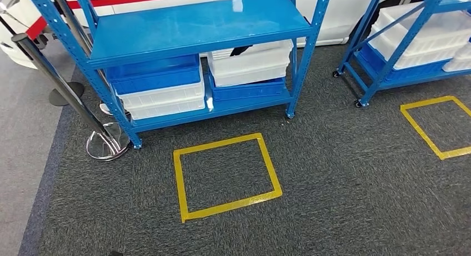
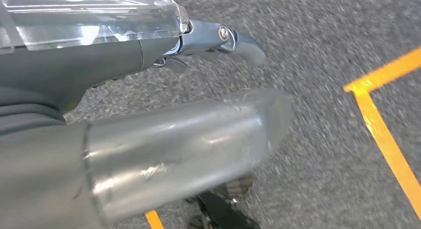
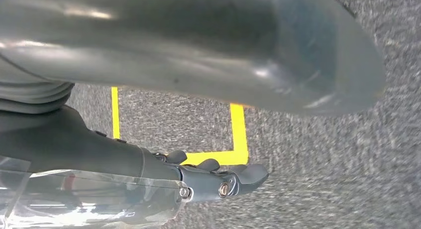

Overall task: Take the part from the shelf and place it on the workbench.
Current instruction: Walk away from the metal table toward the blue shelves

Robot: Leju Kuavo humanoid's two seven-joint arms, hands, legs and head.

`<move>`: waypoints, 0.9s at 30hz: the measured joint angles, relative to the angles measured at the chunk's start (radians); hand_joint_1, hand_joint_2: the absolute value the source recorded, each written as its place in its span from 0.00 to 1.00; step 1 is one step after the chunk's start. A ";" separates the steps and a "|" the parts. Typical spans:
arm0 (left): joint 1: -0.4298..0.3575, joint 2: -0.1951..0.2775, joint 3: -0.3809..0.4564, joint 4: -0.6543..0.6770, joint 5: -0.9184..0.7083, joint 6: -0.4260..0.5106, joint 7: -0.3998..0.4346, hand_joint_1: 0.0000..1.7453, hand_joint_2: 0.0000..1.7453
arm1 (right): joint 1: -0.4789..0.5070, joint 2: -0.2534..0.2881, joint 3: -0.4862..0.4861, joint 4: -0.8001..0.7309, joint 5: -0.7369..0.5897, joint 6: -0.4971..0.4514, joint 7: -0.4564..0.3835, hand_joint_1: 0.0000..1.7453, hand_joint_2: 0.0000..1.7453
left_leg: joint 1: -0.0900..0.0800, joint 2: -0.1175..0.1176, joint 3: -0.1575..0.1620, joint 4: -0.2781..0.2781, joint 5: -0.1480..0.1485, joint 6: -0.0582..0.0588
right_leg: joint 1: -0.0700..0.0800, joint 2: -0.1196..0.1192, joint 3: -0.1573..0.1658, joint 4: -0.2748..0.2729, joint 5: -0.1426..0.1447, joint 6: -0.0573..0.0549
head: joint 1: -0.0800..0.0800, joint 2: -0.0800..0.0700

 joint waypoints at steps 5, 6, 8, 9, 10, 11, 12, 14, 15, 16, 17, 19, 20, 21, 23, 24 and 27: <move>0.001 -0.001 0.000 0.000 -0.002 0.000 0.001 0.00 0.00 | 0.000 0.002 0.000 0.001 0.003 0.000 0.001 0.00 0.00 | 0.013 -0.052 -0.001 -0.017 0.024 0.023 | -0.014 0.111 -0.054 0.134 -0.091 0.027 | 0.005 0.000; -0.001 -0.002 0.000 0.000 -0.003 0.000 0.002 0.00 0.00 | 0.002 0.002 -0.001 0.001 0.003 0.002 -0.001 0.00 0.00 | 0.013 -0.062 -0.004 -0.017 0.025 0.025 | -0.016 0.126 -0.084 0.198 -0.123 0.030 | 0.007 0.000; 0.001 -0.002 0.001 0.000 -0.004 0.000 0.002 0.00 0.00 | 0.006 0.002 -0.004 0.001 0.000 0.010 -0.009 0.00 0.00 | 0.013 -0.080 -0.008 -0.015 0.027 0.025 | -0.020 0.134 -0.114 0.260 -0.135 0.035 | 0.008 0.000; 0.003 -0.002 0.002 0.000 -0.004 -0.001 0.002 0.00 0.00 | 0.006 0.002 -0.005 0.001 -0.002 0.014 -0.015 0.00 0.00 | 0.014 -0.087 -0.008 -0.013 0.027 0.024 | -0.022 0.135 -0.104 0.236 -0.110 0.036 | 0.008 0.000; 0.005 -0.003 0.004 0.000 -0.005 -0.002 0.002 0.00 0.00 | 0.006 0.002 -0.007 0.001 -0.003 0.018 -0.020 0.00 0.00 | 0.014 -0.093 -0.007 -0.011 0.026 0.021 | -0.025 0.136 -0.077 0.178 -0.072 0.036 | 0.009 0.000; 0.005 -0.003 0.006 0.000 -0.005 -0.003 0.002 0.00 0.00 | 0.005 0.002 -0.008 0.001 -0.004 0.021 -0.023 0.00 0.00 | 0.014 -0.098 -0.007 -0.009 0.025 0.017 | -0.027 0.140 -0.046 0.111 -0.040 0.035 | 0.009 0.000; 0.005 -0.003 0.009 0.000 -0.005 -0.005 0.002 0.00 0.00 | 0.005 0.002 -0.009 0.001 -0.004 0.022 -0.026 0.00 0.00 | 0.013 -0.103 -0.008 -0.005 0.023 0.011 | -0.026 0.145 -0.020 0.054 -0.016 0.033 | 0.009 0.000; 0.004 -0.004 0.013 0.000 -0.005 -0.008 0.001 0.00 0.00 | 0.004 0.002 -0.011 0.001 -0.004 0.024 -0.028 0.00 0.00 | 0.011 -0.107 -0.012 0.000 0.021 -0.002 | -0.022 0.152 -0.003 0.008 -0.005 0.025 | 0.007 0.000; 0.004 -0.004 0.014 0.000 -0.004 -0.009 0.001 0.00 0.00 | 0.004 0.002 -0.011 0.001 -0.004 0.024 -0.028 0.00 0.00 | 0.011 -0.109 -0.013 0.000 0.021 -0.009 | -0.019 0.151 -0.005 0.007 -0.003 0.018 | 0.007 0.000; 0.005 -0.004 0.015 0.000 -0.004 -0.010 0.001 0.00 0.00 | 0.004 0.003 -0.012 0.001 -0.004 0.024 -0.028 0.00 0.00 | 0.013 -0.109 -0.014 -0.001 0.020 -0.016 | -0.020 0.149 -0.006 0.006 -0.002 0.011 | 0.006 0.000; 0.005 -0.004 0.015 0.000 -0.004 -0.011 0.001 0.00 0.00 | 0.004 0.003 -0.013 0.001 -0.004 0.024 -0.028 0.00 0.00 | 0.014 -0.104 -0.017 0.006 0.014 -0.021 | -0.021 0.146 -0.004 0.003 -0.001 0.003 | 0.006 0.000; 0.004 -0.004 0.016 0.000 -0.003 -0.012 0.000 0.00 0.00 | 0.004 0.004 -0.016 0.001 -0.004 0.025 -0.028 0.00 0.00 | 0.015 -0.083 -0.046 0.070 -0.023 -0.030 | -0.022 0.139 -0.002 -0.002 -0.002 -0.012 | 0.001 0.000; 0.003 -0.004 0.016 0.000 -0.003 -0.013 0.000 0.00 0.00 | 0.005 0.004 -0.018 0.001 -0.005 0.025 -0.028 0.00 0.00 | 0.015 -0.072 -0.076 0.134 -0.054 -0.031 | -0.021 0.135 -0.001 -0.002 -0.004 -0.017 | -0.002 0.000; 0.002 -0.004 0.017 0.000 -0.003 -0.015 0.000 0.00 0.00 | 0.006 0.004 -0.020 0.001 -0.006 0.027 -0.029 0.00 0.00 | 0.015 -0.066 -0.112 0.207 -0.086 -0.032 | -0.019 0.131 -0.001 -0.001 -0.007 -0.020 | -0.004 0.000; 0.004 -0.004 0.017 0.000 -0.006 -0.017 0.000 0.00 0.00 | 0.007 0.004 -0.024 0.001 -0.009 0.030 -0.029 0.00 0.00 | 0.015 -0.062 -0.163 0.302 -0.107 -0.032 | -0.014 0.124 0.004 0.000 -0.013 -0.023 | -0.005 0.000; 0.006 -0.005 0.018 0.000 -0.007 -0.018 0.000 0.00 0.00 | 0.007 0.005 -0.026 0.001 -0.010 0.032 -0.029 0.00 0.00 | 0.015 -0.061 -0.160 0.292 -0.087 -0.029 | -0.012 0.122 0.009 0.000 -0.018 -0.022 | -0.005 0.000; 0.007 -0.004 0.020 0.000 -0.011 -0.017 0.000 0.00 0.00 | 0.007 0.007 -0.027 0.002 -0.011 0.033 -0.029 0.00 0.00 | 0.006 -0.050 -0.070 0.101 0.011 -0.006 | -0.007 0.113 0.032 0.000 -0.035 -0.016 | -0.004 0.000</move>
